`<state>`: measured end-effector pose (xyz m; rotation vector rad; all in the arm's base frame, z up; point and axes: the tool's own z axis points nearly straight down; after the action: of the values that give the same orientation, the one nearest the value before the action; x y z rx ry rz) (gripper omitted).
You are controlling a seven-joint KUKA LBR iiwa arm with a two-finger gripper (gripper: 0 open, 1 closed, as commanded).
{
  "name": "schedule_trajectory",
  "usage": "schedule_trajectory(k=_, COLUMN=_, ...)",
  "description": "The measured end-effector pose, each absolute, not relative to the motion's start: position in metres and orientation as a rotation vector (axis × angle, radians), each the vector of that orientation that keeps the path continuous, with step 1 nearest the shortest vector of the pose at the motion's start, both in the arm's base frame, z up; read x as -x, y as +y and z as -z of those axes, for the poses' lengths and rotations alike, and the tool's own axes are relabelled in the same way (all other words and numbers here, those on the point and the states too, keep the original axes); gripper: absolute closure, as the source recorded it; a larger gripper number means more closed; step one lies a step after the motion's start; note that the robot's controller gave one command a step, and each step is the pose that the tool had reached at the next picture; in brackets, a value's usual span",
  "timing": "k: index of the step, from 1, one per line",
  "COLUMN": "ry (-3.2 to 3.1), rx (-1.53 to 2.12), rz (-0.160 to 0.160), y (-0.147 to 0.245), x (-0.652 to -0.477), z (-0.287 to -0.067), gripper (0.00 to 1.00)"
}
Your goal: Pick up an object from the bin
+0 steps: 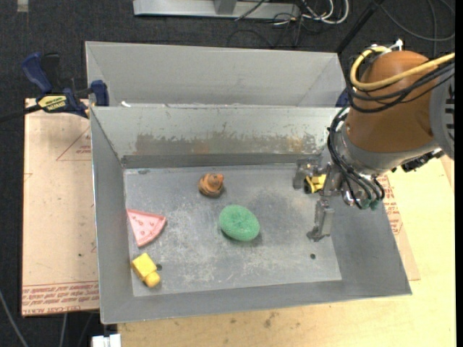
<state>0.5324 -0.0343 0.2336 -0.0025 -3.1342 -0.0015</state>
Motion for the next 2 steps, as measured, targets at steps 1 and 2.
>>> schedule_trajectory(k=1, ry=-3.143, rx=0.001, rz=0.001, y=-0.034, x=-0.534, z=-0.238, gripper=0.0)
schedule_trajectory(k=2, ry=-3.147, rx=-0.105, rz=-0.003, y=-0.005, x=-0.552, z=-0.212, gripper=0.0)
